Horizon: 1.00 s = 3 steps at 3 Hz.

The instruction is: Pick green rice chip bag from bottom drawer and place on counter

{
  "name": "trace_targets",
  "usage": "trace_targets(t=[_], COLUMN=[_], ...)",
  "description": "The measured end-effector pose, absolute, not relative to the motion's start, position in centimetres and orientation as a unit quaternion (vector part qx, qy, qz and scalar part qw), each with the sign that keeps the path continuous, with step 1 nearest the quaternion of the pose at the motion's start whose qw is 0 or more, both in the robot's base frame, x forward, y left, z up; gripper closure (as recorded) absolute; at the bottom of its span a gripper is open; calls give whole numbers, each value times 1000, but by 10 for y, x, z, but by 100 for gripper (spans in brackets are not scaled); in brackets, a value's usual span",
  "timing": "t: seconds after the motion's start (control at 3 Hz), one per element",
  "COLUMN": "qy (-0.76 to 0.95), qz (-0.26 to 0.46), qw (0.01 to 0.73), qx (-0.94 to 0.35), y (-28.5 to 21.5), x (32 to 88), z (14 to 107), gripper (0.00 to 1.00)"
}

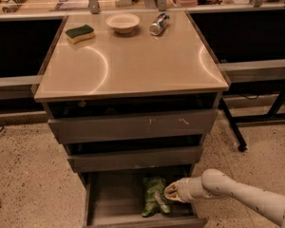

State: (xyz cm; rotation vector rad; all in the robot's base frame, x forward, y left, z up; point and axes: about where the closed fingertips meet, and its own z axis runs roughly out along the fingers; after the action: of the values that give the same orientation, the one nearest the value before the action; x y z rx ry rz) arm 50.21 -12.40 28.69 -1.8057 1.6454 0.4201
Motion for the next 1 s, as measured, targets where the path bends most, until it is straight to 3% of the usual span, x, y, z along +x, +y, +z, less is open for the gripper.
trace_targets(t=[0.67, 1.0], qy=[612, 605], qz=[151, 156], qw=[348, 364], qx=[-694, -691], y=[-118, -110], x=[526, 541], z=[257, 240], gripper=[7, 3])
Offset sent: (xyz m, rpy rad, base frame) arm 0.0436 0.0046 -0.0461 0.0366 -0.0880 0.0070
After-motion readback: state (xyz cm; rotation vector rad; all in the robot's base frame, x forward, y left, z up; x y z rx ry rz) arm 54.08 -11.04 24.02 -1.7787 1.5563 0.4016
